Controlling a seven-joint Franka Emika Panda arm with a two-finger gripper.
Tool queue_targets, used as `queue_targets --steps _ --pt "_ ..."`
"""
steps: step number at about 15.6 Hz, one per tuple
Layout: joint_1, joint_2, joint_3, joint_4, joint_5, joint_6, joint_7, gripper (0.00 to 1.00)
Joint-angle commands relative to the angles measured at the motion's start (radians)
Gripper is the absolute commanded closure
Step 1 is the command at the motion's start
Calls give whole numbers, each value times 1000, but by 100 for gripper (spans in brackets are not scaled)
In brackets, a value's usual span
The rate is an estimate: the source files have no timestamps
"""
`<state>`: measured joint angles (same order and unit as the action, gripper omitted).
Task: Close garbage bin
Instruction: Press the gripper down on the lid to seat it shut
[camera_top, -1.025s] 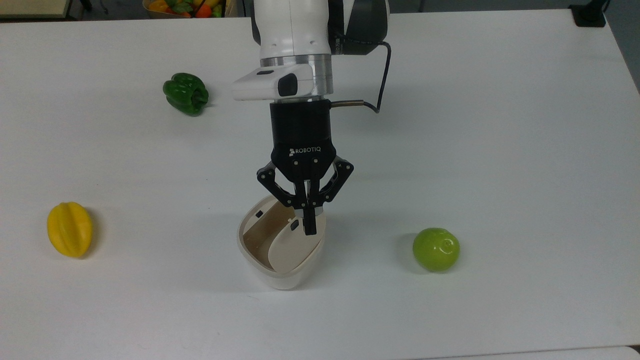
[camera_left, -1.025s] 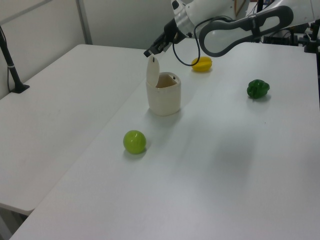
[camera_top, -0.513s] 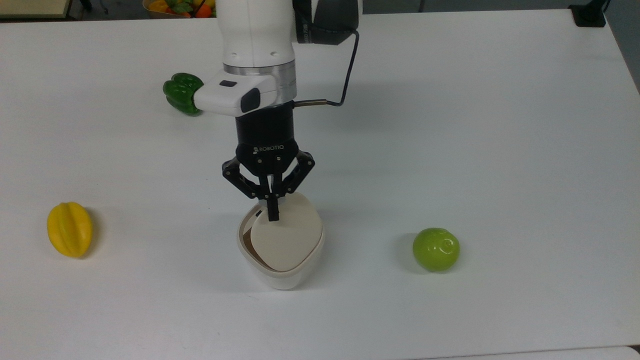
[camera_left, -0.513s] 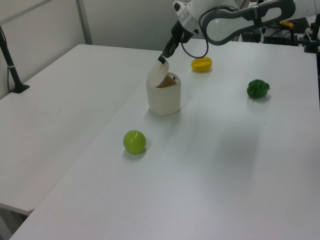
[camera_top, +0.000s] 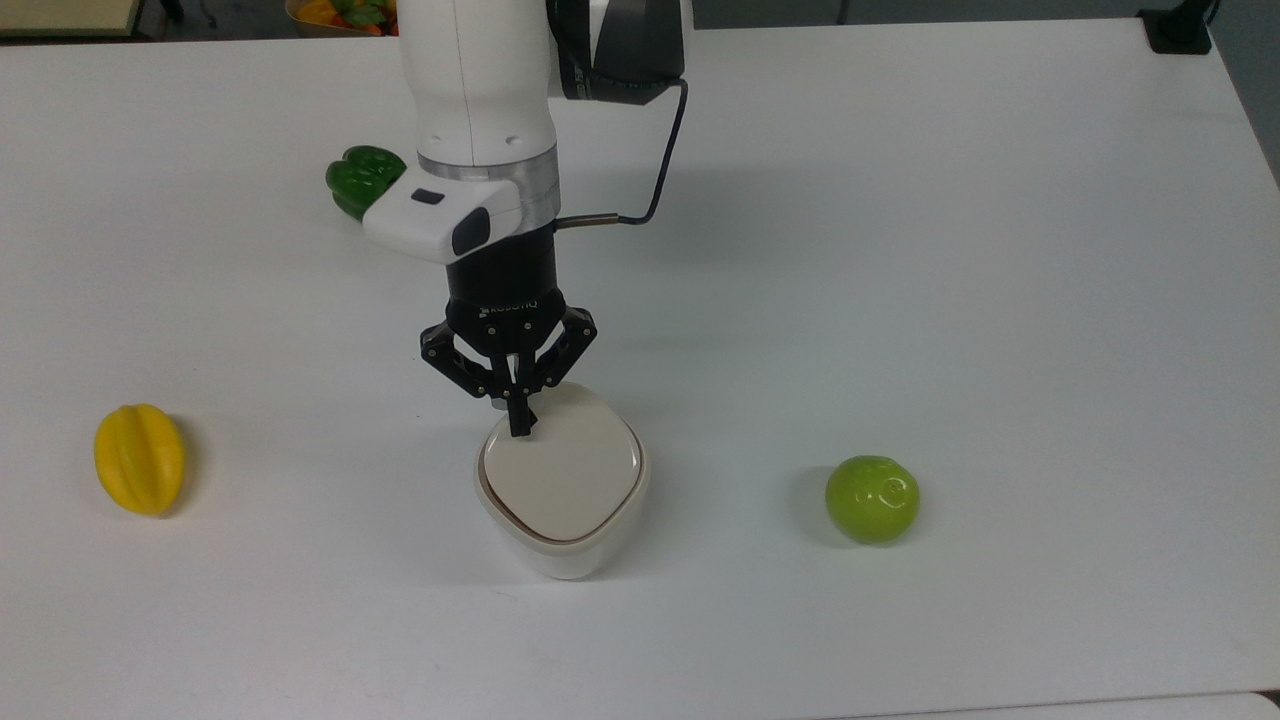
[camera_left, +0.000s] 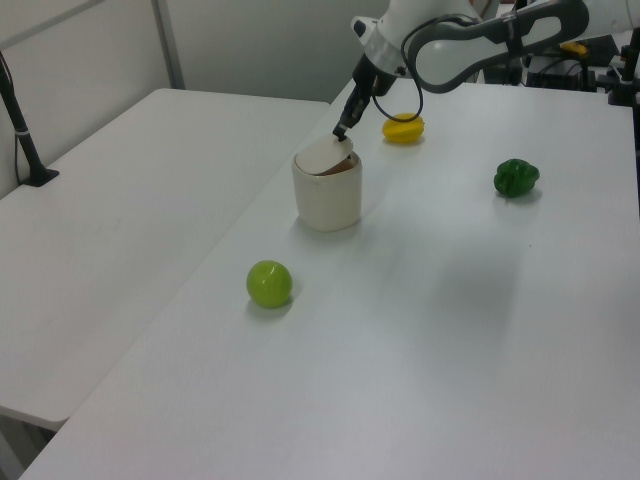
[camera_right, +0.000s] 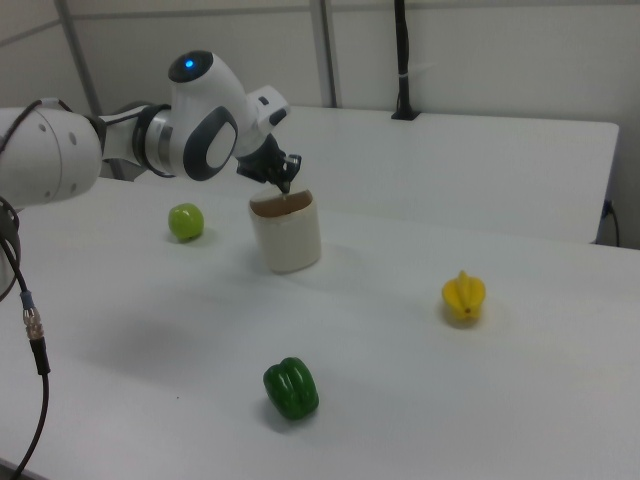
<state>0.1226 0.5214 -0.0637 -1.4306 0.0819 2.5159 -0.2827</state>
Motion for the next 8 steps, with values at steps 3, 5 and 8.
queue_targets --steps 3,5,8 --pt "9 11 -4 -53 10 -20 -43 100" --pt "6 23 -4 -53 9 -20 -43 100" --pt "5 38 -5 -51 7 -19 -44 100"
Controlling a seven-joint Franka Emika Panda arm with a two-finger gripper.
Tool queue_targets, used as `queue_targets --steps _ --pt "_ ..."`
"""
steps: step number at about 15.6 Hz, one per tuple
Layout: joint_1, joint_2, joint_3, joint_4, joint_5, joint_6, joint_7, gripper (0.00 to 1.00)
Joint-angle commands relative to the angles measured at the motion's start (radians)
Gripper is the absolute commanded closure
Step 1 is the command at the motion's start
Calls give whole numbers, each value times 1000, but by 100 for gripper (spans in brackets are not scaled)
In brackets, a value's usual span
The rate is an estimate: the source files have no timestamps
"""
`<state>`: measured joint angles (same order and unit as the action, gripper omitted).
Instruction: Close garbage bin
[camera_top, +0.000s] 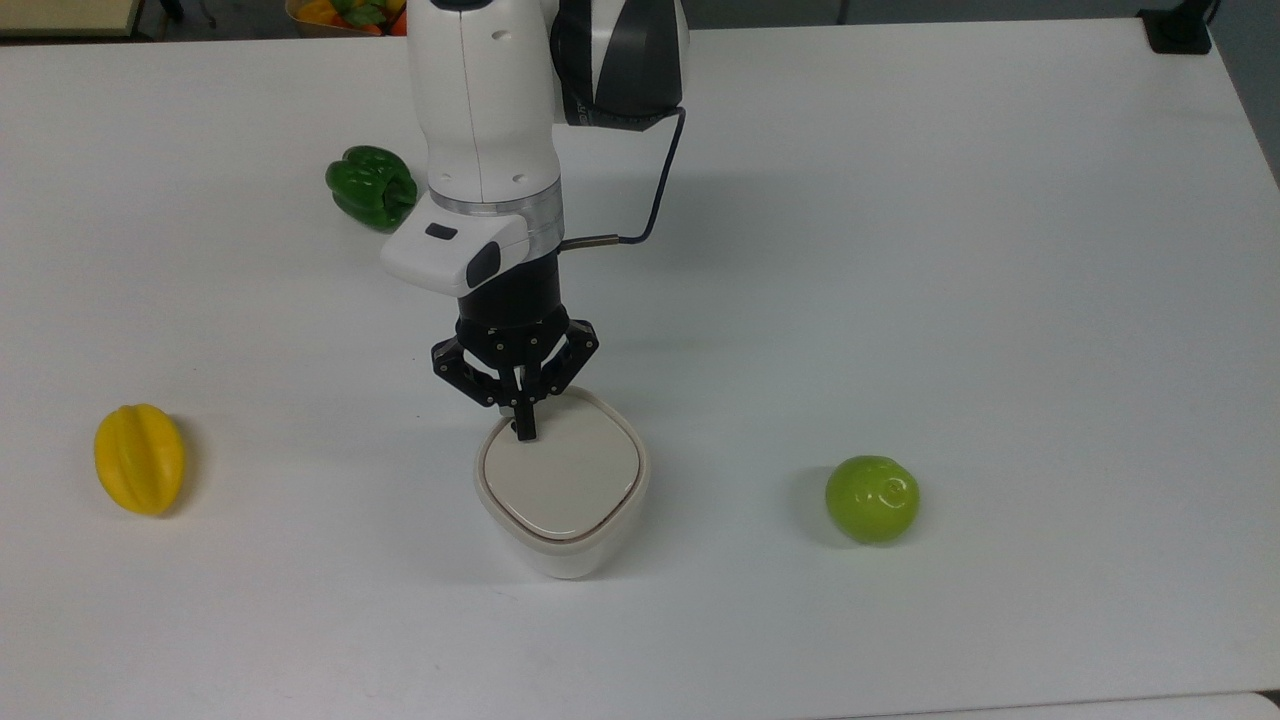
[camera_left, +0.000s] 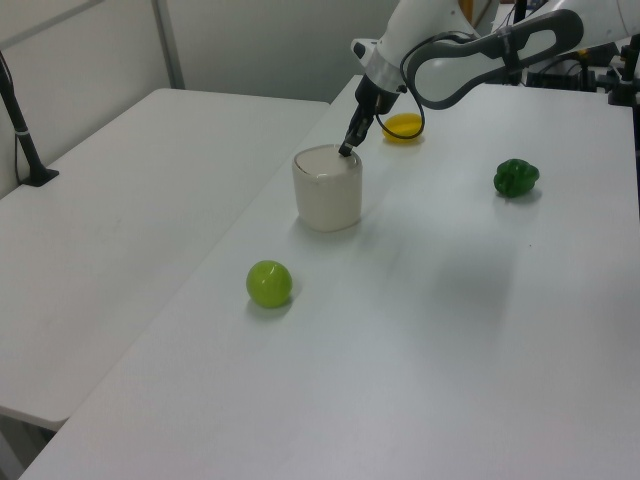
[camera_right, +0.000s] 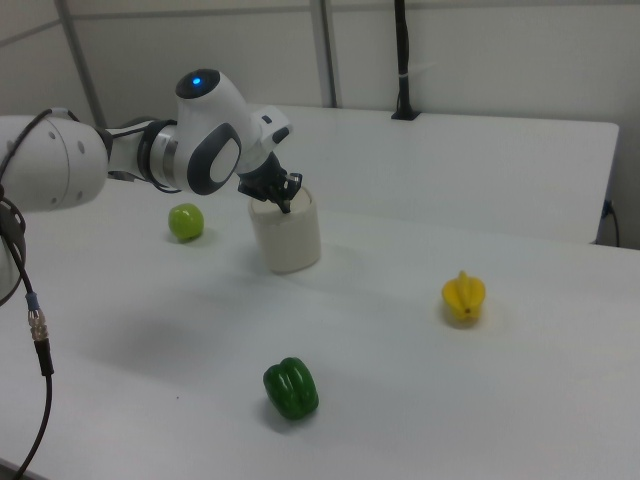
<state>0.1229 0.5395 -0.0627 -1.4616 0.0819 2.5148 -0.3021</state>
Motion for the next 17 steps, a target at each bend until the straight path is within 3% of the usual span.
queue_targets --steps 1,6,15,17 --pt "6 22 -5 -20 7 -16 -25 100" --pt "3 -44 -6 -17 13 -31 96 100" --pt "-72 -277 -23 -14 10 -600 267 93" --pt "-107 -312 -23 -17 9 -693 285 83"
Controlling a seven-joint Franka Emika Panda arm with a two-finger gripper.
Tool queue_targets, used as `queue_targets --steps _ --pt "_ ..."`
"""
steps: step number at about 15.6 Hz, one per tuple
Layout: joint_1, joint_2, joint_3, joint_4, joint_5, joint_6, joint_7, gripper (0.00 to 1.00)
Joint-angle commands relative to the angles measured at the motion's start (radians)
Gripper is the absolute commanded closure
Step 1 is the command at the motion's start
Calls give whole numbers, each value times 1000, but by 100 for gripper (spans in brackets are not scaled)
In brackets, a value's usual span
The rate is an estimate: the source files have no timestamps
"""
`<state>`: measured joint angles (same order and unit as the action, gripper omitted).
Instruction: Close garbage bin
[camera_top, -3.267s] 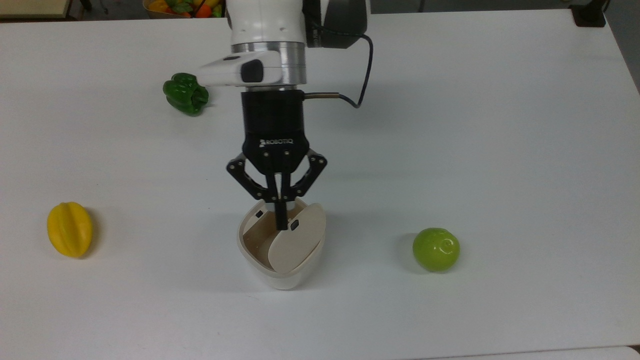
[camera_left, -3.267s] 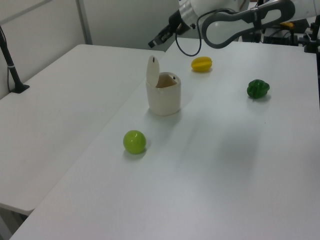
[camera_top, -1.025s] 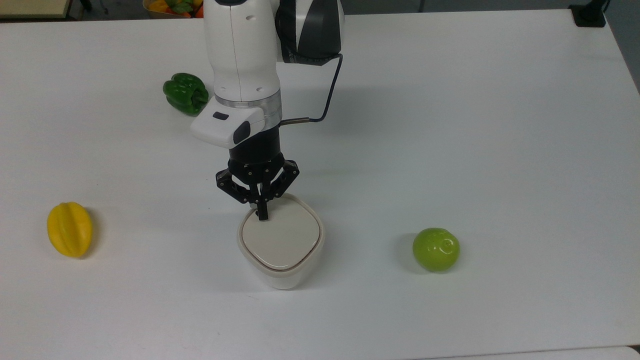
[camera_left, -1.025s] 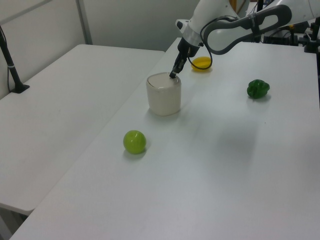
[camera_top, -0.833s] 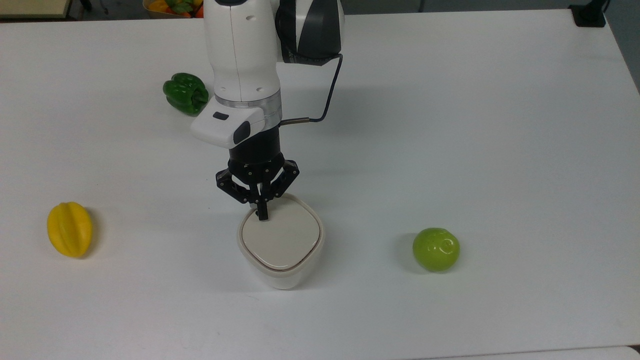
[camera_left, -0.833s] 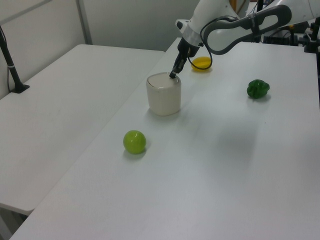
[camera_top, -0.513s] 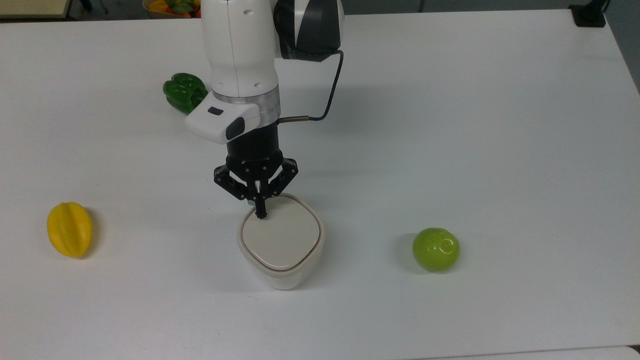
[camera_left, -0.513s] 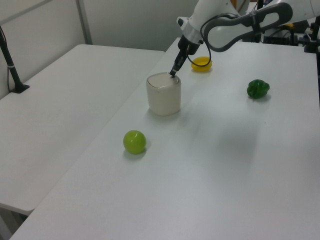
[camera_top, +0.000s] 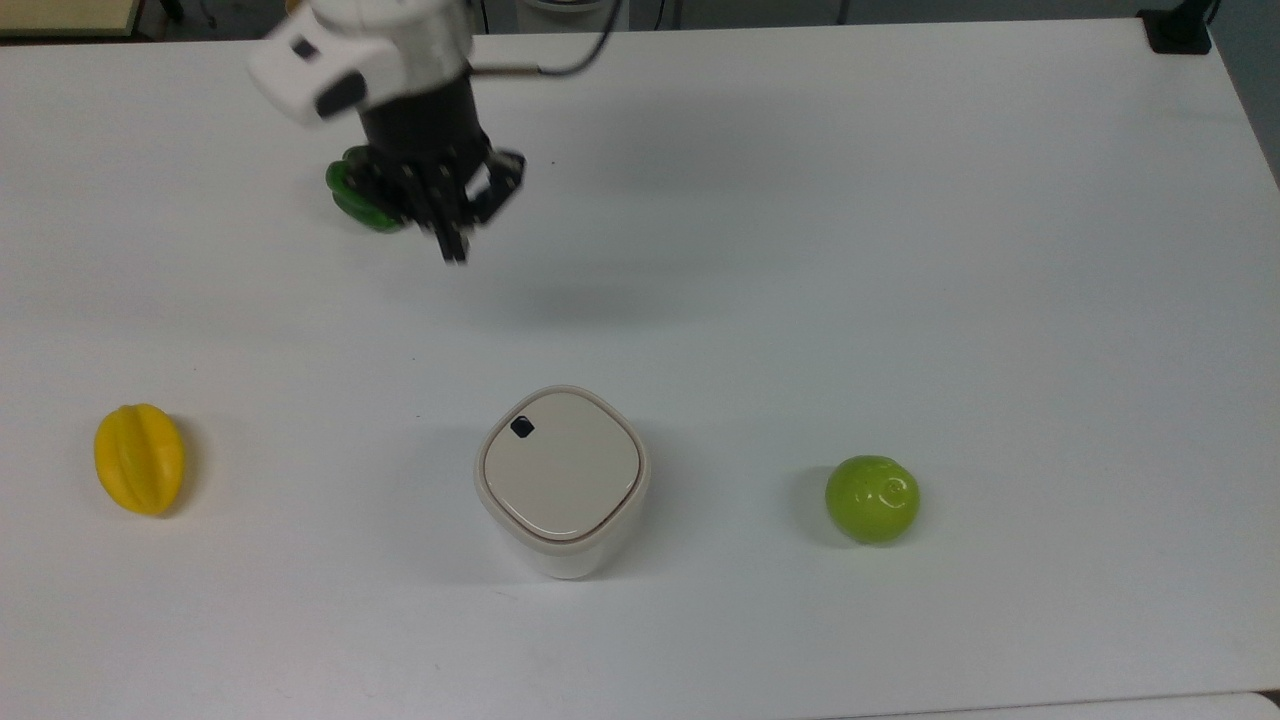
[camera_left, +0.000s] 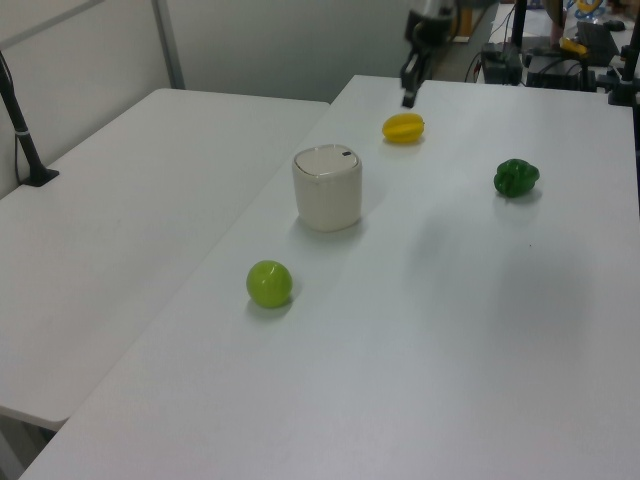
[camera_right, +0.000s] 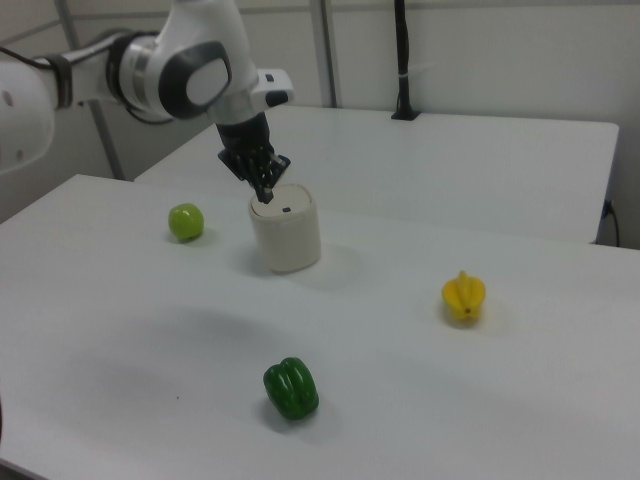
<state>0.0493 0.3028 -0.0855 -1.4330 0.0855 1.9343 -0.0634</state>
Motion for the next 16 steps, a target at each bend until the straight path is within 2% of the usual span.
queue_targets --steps 1,2,9,16 --pt "-48 -88 -2 -47 -4 -162 47 64" --pt "-55 -100 -2 -47 -10 -191 45 1" --pt "-132 -185 0 -63 -7 -282 34 0" --pt "-140 -192 1 -55 0 -325 34 0"
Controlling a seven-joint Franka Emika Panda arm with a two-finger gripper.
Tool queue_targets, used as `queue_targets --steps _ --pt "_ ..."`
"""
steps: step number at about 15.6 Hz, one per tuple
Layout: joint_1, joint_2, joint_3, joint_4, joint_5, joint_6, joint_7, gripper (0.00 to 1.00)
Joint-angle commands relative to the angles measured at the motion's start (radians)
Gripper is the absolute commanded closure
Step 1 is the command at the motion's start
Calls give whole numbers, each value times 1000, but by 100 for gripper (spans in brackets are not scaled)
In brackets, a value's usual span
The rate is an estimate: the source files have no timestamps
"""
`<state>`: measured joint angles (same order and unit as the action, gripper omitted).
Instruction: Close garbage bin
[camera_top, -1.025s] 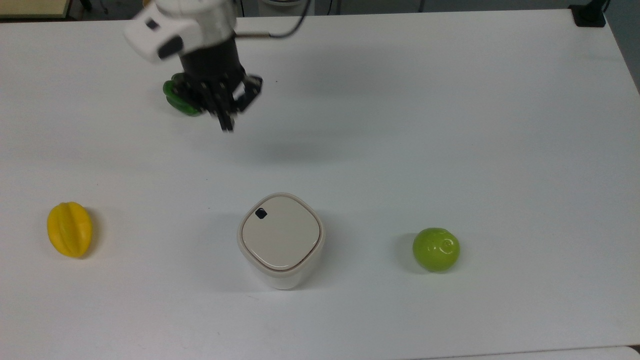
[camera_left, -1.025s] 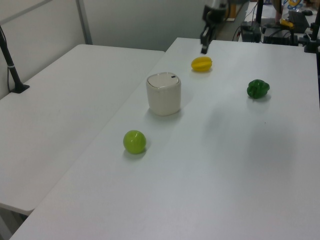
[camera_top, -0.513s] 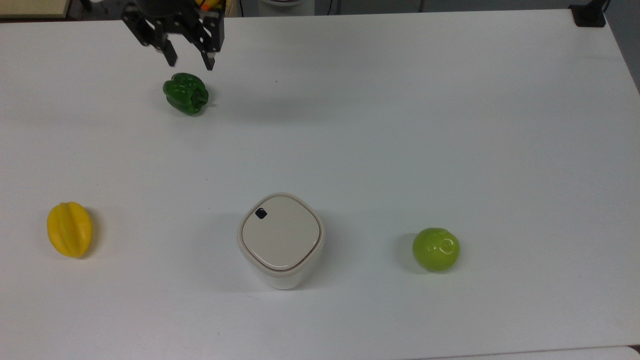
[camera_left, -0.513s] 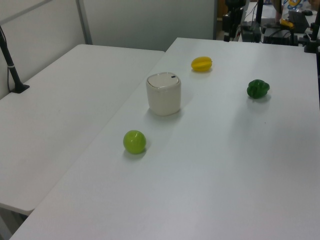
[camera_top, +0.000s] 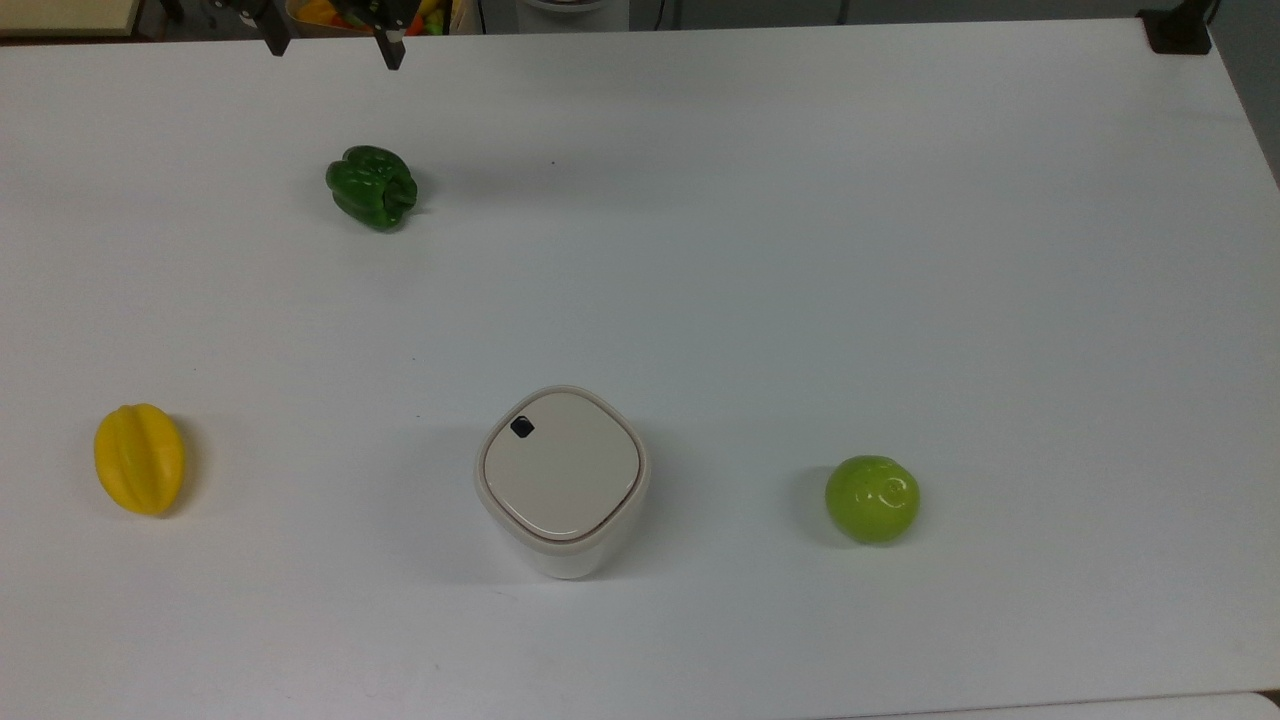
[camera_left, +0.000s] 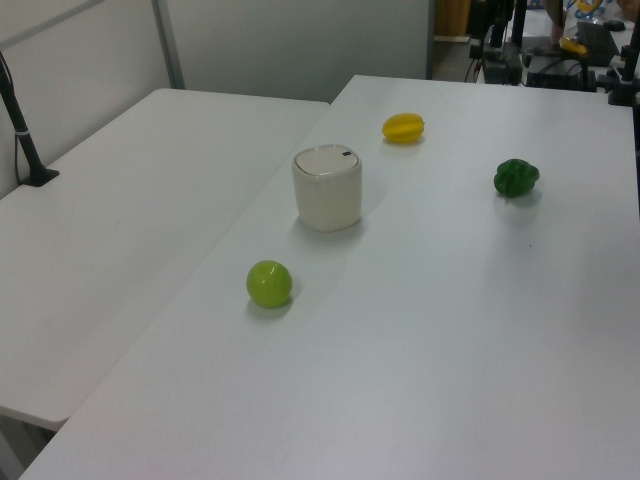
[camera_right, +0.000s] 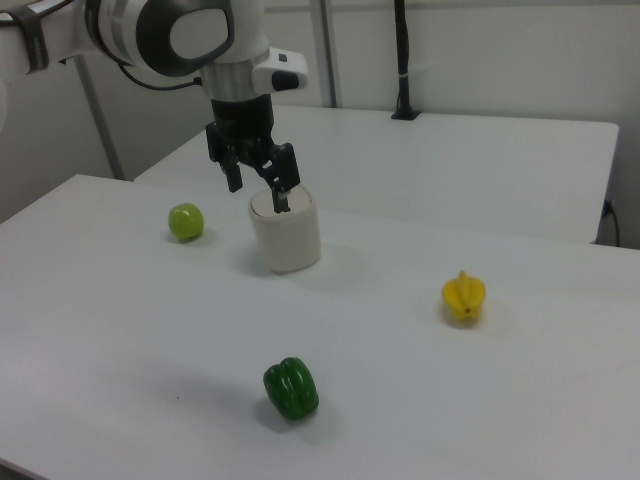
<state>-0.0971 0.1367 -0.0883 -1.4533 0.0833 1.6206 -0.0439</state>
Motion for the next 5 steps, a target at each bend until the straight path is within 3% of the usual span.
queue_targets --steps 1,5 --pt "7 -23 4 -35 3 -16 16 0" --pt "0 -22 4 -32 9 -8 21 0"
